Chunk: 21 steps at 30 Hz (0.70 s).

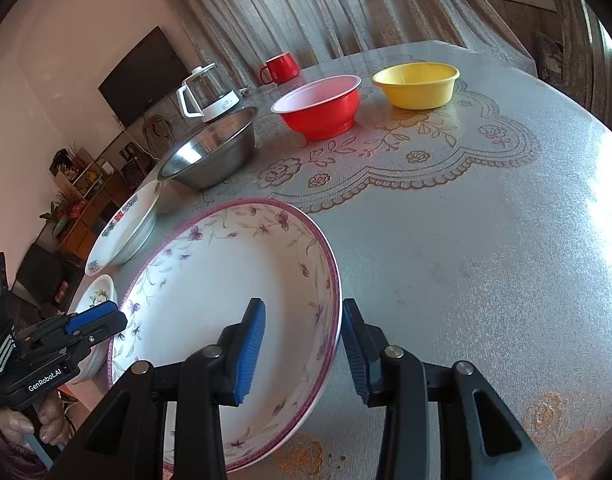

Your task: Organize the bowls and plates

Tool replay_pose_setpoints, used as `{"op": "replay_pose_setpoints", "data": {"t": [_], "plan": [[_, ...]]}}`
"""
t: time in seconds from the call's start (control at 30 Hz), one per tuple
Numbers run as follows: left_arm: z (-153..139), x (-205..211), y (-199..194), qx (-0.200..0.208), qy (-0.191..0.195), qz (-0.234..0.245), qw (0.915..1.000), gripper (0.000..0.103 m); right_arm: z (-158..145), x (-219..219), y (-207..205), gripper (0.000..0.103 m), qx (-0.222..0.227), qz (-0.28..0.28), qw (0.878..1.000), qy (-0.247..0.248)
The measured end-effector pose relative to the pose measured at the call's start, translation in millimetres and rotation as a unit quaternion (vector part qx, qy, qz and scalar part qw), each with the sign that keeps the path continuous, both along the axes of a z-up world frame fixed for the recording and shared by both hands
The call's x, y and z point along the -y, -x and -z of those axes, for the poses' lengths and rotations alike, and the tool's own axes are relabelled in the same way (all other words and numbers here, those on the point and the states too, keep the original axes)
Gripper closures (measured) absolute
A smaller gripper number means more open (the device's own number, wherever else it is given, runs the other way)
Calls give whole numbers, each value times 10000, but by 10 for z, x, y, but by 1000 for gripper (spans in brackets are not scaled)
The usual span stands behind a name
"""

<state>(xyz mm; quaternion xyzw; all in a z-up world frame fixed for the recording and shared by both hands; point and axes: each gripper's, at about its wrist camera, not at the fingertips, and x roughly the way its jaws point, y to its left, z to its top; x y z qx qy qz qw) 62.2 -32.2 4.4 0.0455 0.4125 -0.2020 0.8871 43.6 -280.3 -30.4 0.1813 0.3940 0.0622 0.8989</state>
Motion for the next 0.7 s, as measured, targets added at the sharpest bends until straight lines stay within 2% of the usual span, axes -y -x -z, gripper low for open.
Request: {"op": "replay_pose_setpoints", "data": {"t": [0.17,0.33,0.47,0.53,0.6,0.7], "plan": [[-76,-175,43,109,253,-171,9995,73,-112,2,86,63,143,92,9997,162],[-134,-423,98,239,461,-388,9979,73,-300,-126,167,63,459,-189,9982,332],[-122,-633,97,246,557,-605,9963,73,-437,-237,165,63,648,-204,9946,781],[-110,-736,85,228,624,-729,9951,73,-461,-279,154,64,640,-417,9945,719],[-101,-823,69,229,670,-843,9939,73,-443,-380,156,64,535,-965,9926,501],[-83,-929,29,217,733,-1004,9920,73,-363,-639,205,65,346,-1620,9841,643]]}}
